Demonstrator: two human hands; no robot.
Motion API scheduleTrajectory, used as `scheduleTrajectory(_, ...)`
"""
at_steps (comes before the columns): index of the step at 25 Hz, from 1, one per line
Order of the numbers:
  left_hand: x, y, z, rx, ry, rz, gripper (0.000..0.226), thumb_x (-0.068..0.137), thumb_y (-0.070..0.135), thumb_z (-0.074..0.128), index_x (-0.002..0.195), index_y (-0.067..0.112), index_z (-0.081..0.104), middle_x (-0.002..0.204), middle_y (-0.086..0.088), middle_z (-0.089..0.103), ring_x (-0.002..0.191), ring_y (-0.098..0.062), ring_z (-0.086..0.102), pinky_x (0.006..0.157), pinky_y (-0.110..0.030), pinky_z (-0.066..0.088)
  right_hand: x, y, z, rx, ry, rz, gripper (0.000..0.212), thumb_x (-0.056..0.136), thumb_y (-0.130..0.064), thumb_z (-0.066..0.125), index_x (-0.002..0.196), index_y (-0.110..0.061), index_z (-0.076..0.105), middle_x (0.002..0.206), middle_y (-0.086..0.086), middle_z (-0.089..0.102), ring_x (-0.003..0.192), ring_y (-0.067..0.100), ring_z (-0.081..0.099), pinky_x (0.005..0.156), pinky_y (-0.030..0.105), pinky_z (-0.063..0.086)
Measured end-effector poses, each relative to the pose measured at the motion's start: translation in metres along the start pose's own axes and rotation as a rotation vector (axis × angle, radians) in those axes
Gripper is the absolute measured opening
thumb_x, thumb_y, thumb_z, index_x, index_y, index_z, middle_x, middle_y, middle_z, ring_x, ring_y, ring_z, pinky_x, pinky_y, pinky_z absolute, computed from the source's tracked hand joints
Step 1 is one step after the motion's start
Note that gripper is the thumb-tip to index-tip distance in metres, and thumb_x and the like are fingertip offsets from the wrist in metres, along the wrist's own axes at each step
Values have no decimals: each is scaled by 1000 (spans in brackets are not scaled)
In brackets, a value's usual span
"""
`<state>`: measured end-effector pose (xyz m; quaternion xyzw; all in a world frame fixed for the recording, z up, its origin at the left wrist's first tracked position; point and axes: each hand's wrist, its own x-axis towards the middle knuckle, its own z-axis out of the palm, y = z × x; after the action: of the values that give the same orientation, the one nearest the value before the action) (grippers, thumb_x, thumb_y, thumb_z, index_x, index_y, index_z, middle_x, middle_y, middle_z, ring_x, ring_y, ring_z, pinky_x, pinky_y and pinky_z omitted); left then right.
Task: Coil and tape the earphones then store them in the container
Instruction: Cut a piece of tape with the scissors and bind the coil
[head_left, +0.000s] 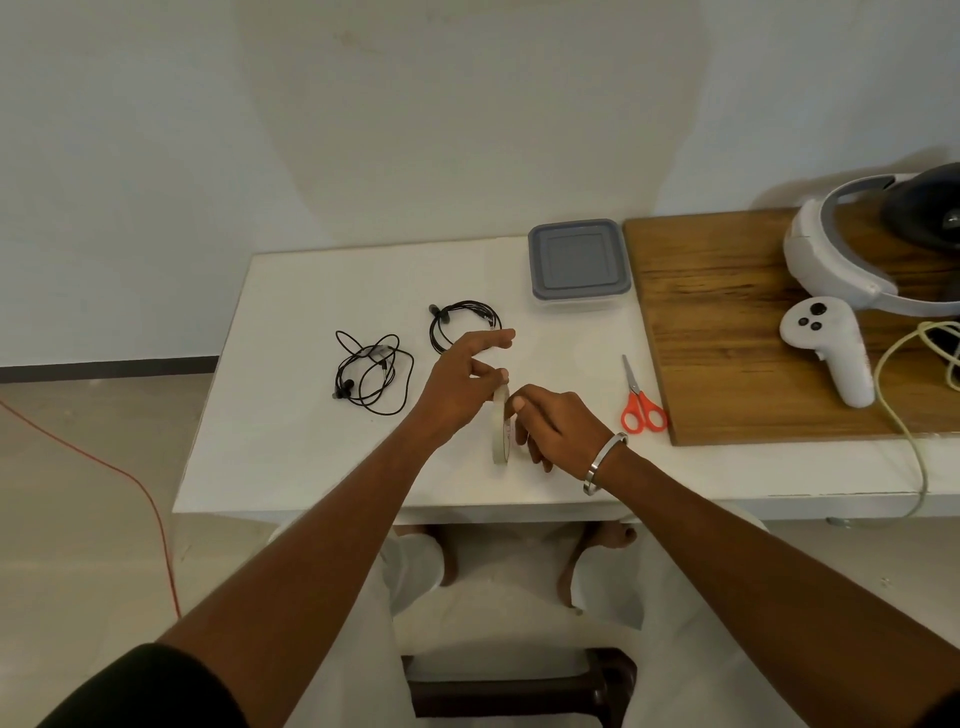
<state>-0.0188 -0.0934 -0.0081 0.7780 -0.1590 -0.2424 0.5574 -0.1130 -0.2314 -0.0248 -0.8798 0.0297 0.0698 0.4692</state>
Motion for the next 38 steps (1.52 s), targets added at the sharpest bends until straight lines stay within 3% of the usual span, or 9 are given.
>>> scheduleTrajectory(5,3,12,11,58,-70,-24,47,88,-3,62,128,21,58,127,8,58,72,-10,59,66,-18,54,-5,22,-17,-317,155,169,25,99,-23,39,113,-10,54,97,9,67,82,23,64,80,31,54)
scheduleTrajectory(9,6,20,24,145,-142,-32,50,85,1,68,129,22,57,127,7,57,77,-19,65,70,-25,58,-21,34,-33,-512,318,336,21,96,-20,46,113,-9,50,103,11,64,83,26,66,75,36,56)
scheduleTrajectory(11,5,23,31,209,-177,-12,51,84,2,69,129,23,57,127,8,56,80,-22,66,69,-22,58,-30,40,-39,-547,345,399,28,96,-24,46,118,-7,46,109,11,60,84,26,66,72,35,56)
scheduleTrajectory(16,4,28,42,303,-235,28,51,85,-2,66,130,22,56,123,10,55,64,2,60,57,-9,49,-42,48,-48,-568,303,574,32,98,-31,43,117,-6,45,102,9,62,84,23,66,68,32,51)
scheduleTrajectory(19,4,30,43,341,-260,43,51,86,-1,65,131,22,55,120,14,53,65,6,59,58,-7,47,-40,50,-49,-486,291,638,28,97,-32,43,110,-9,50,98,7,66,85,23,66,68,31,49)
scheduleTrajectory(24,6,30,34,312,-299,57,51,87,2,66,132,22,54,127,8,55,78,-18,66,71,-22,58,-28,45,-53,-356,280,695,29,97,-31,45,101,-7,59,92,8,67,82,24,64,66,31,48)
scheduleTrajectory(31,9,28,17,205,-376,-16,53,90,0,62,135,27,52,132,9,52,93,-30,64,84,-30,58,-18,38,-58,-390,240,671,30,92,-37,54,82,-9,62,70,4,52,64,21,53,60,28,44)
scheduleTrajectory(36,10,26,9,179,-377,-32,54,90,0,61,136,28,51,135,7,50,96,-31,63,86,-33,58,-13,35,-53,-369,216,588,38,88,-43,57,96,-5,58,99,10,55,71,23,57,77,34,53)
scheduleTrajectory(38,11,27,8,176,-375,-46,54,91,-1,60,136,27,50,136,8,50,97,-29,64,85,-30,58,-9,34,-53,-266,180,526,39,88,-43,56,92,-5,63,89,12,68,73,25,65,73,33,55)
